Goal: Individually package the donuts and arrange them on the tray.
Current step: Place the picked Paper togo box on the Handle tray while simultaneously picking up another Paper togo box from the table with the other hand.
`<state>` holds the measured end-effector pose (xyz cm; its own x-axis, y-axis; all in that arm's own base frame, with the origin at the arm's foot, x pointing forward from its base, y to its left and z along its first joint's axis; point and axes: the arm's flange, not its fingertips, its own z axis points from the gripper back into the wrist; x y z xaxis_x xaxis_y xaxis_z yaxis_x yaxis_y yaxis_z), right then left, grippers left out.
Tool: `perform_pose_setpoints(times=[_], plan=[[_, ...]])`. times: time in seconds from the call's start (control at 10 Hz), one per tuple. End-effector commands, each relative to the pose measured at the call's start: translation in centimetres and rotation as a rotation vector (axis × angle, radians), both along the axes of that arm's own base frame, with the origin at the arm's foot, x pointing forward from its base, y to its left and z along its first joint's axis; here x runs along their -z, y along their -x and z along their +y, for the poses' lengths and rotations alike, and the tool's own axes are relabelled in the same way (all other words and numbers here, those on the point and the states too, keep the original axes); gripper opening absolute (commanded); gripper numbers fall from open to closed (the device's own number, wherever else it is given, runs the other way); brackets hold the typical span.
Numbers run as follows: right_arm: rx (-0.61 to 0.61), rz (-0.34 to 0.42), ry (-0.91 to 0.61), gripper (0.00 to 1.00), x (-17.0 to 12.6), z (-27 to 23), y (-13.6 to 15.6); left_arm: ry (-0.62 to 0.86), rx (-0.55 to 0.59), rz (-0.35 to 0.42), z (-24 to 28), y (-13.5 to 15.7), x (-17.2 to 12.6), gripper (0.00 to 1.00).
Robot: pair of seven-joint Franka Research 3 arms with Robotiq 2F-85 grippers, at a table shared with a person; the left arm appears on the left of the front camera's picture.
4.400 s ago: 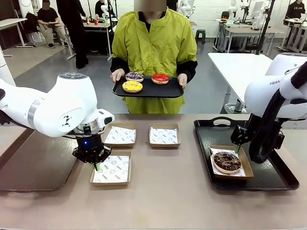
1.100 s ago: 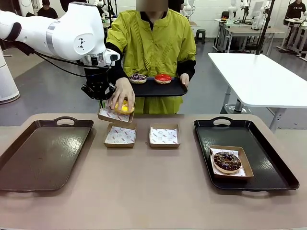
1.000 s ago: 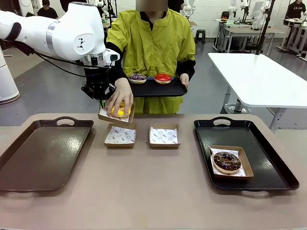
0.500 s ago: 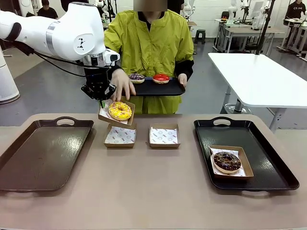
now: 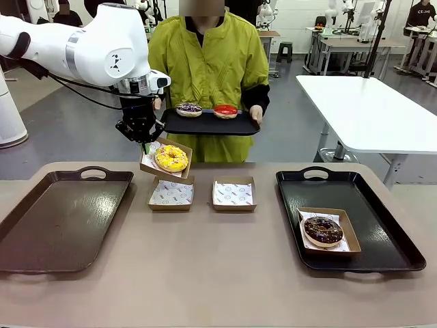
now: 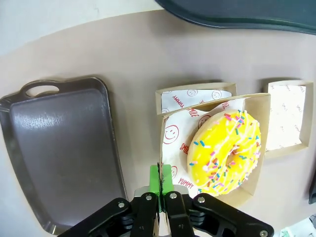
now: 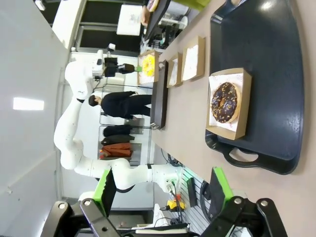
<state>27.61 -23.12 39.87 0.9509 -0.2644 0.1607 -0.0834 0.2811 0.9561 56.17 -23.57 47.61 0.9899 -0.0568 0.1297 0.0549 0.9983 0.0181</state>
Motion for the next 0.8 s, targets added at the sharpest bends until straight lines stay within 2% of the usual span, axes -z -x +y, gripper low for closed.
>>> perform_pose_setpoints(times=[0.0, 0.2, 0.4, 0.5, 0.7], plan=[[0.048, 0.058, 0.082, 1.00, -3.6, 2.4, -3.4, 0.044, 0.033, 0.009, 3.2, 1.6, -2.2, 0.01], [0.047, 0.120, 0.164, 1.00, -8.2, 6.8, -8.0, 0.075, 0.055, 0.020, 6.7, 4.3, -3.9, 0.01], [0.020, 0.135, 0.309, 1.00, -12.1, 14.2, -12.1, 0.101, 0.037, 0.057, 10.0, 7.3, -4.4, 0.01], [0.006, 0.150, 0.379, 1.00, -12.9, 17.8, -14.2, 0.091, 0.025, 0.079, 11.4, 8.7, -4.3, 0.01], [-0.016, 0.165, 0.513, 1.00, -12.3, 24.4, -17.8, 0.095, -0.018, 0.090, 13.9, 11.3, -3.8, 0.01]])
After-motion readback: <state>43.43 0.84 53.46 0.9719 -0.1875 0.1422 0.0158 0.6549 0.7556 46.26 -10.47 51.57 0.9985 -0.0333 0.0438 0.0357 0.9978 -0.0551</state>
